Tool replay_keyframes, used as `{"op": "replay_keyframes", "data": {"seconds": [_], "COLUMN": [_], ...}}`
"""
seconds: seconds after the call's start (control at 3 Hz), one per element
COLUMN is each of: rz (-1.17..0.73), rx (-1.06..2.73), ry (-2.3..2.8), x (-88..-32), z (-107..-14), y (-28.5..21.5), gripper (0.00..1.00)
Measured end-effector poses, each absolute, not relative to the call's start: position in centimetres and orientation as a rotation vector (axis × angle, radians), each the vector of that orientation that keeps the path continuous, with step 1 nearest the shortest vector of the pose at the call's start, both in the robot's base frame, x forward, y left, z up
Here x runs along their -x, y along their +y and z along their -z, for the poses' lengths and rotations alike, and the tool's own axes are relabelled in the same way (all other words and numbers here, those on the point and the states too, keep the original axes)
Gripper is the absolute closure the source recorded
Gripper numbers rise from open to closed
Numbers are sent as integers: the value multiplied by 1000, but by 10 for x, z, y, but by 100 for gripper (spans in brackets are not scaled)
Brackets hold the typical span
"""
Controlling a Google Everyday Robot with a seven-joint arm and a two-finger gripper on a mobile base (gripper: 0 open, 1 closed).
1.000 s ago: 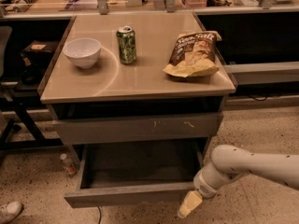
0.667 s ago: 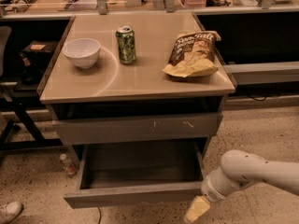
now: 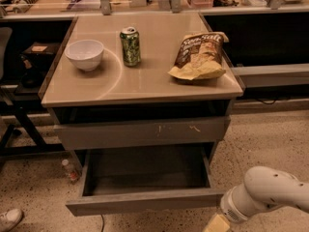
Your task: Open middle drawer
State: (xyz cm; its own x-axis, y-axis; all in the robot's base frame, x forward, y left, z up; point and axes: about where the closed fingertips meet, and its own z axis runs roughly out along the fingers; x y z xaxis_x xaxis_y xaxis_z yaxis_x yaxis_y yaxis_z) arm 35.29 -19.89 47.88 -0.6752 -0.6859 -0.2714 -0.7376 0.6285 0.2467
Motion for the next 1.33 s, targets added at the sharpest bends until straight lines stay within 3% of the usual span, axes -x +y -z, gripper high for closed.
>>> {"op": "replay_keyframes", "data": {"seconds": [1.33], "rz": [-693], "rx": [1353], "ry": [2612], "x": [-410], "z": [-434], "y": [-134], "gripper": [0]}}
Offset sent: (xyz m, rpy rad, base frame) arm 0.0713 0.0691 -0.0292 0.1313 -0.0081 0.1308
